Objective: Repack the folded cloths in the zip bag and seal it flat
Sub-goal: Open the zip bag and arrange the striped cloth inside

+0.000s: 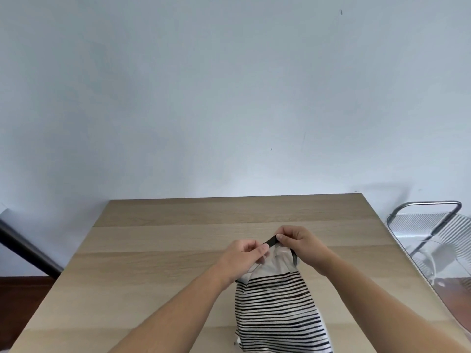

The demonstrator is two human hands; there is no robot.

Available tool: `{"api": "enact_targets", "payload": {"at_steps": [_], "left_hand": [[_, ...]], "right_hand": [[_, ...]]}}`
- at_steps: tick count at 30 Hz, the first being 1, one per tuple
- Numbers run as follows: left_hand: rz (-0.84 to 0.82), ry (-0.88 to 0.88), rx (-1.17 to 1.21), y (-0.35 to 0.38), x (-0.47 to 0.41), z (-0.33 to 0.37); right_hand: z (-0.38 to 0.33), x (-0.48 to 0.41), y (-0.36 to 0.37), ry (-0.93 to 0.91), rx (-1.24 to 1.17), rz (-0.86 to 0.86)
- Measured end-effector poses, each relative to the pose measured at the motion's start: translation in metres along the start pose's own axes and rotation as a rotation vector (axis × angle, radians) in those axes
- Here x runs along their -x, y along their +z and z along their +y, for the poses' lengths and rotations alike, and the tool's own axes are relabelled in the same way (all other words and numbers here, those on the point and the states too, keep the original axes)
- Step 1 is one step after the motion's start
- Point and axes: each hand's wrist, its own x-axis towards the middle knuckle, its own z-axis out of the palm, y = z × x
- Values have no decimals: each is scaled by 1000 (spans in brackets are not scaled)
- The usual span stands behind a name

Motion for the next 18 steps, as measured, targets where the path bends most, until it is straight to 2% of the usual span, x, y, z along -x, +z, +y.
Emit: {"api": "enact_targets", "payload": {"at_steps": [4, 8, 11, 15, 18], "left_hand": [[58, 50, -4, 7, -1, 2], [53, 54, 24, 5, 0, 6], [53, 54, 57, 4, -3, 9], [42, 63, 115, 3, -3, 12], [31, 54, 137, 0, -2, 11]], "right_hand": [[5, 4, 2, -42, 133, 108], [20, 8, 1, -17, 201, 146], [24, 8, 2, -30, 254, 298], [18, 5, 2, -118, 157, 524], [10, 2, -2, -151, 82, 527]]}}
